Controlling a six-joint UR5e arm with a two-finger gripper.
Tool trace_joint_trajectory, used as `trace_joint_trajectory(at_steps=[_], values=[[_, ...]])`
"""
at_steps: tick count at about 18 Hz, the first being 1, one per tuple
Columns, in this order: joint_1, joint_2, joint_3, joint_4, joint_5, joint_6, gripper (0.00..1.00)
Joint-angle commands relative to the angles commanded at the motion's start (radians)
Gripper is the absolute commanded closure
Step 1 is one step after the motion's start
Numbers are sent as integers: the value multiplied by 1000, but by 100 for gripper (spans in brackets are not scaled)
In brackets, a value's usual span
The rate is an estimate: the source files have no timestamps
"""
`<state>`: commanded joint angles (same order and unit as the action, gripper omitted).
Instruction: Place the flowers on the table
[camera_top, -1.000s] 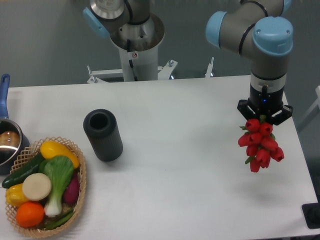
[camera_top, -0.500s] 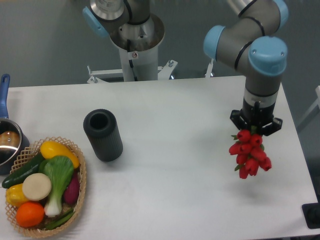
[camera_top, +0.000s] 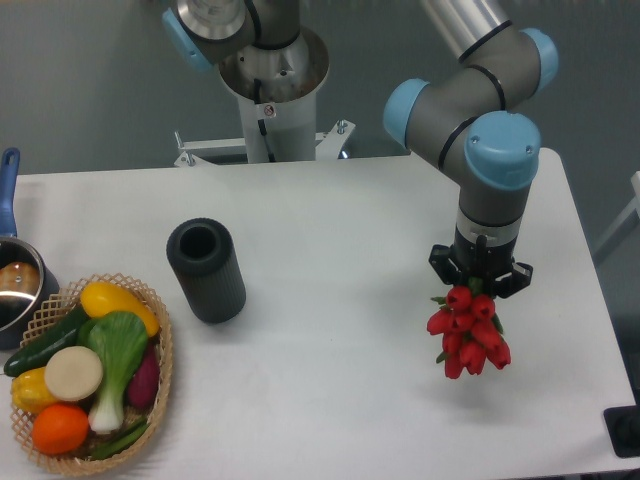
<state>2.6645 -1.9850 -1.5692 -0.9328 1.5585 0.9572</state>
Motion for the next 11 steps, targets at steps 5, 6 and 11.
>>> trace_joint_trajectory(at_steps=[5, 6, 11], values=[[26, 6, -15, 9, 0, 35, 0], [40, 9, -14, 11, -2, 63, 0], [112, 15, -12, 19, -5, 204, 0]])
